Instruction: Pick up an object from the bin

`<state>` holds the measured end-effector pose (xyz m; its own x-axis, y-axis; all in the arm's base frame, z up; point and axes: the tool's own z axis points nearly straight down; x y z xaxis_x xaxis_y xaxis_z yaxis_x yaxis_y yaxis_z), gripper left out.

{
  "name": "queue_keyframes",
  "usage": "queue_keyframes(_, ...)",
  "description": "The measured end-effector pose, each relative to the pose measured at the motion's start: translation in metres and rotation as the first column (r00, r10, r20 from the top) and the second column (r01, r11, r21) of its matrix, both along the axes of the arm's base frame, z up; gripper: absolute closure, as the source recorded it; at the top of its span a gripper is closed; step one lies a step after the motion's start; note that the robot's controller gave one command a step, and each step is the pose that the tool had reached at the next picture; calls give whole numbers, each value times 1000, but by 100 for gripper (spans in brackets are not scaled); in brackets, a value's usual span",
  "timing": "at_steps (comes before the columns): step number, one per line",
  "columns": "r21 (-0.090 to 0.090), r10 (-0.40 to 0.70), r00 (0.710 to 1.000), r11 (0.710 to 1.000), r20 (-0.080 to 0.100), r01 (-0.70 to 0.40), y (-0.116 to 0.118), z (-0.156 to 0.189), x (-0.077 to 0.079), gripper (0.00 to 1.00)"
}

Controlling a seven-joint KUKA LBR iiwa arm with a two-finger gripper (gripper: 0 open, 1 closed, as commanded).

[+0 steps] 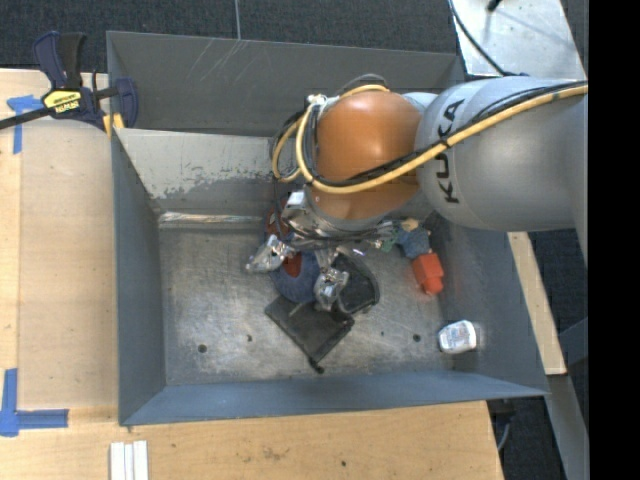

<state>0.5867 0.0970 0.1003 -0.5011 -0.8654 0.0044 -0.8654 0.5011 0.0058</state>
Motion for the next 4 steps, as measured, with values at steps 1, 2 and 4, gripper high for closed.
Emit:
queue_keyframes(1,-3,113,993,994,-18,-113,8,-30,14,0)
queue_keyframes(2,-1,105,994,994,-10,-105,7,-29,11,0)
queue_keyframes(4,2,103,995,995,1,-103,11,46,12,100)
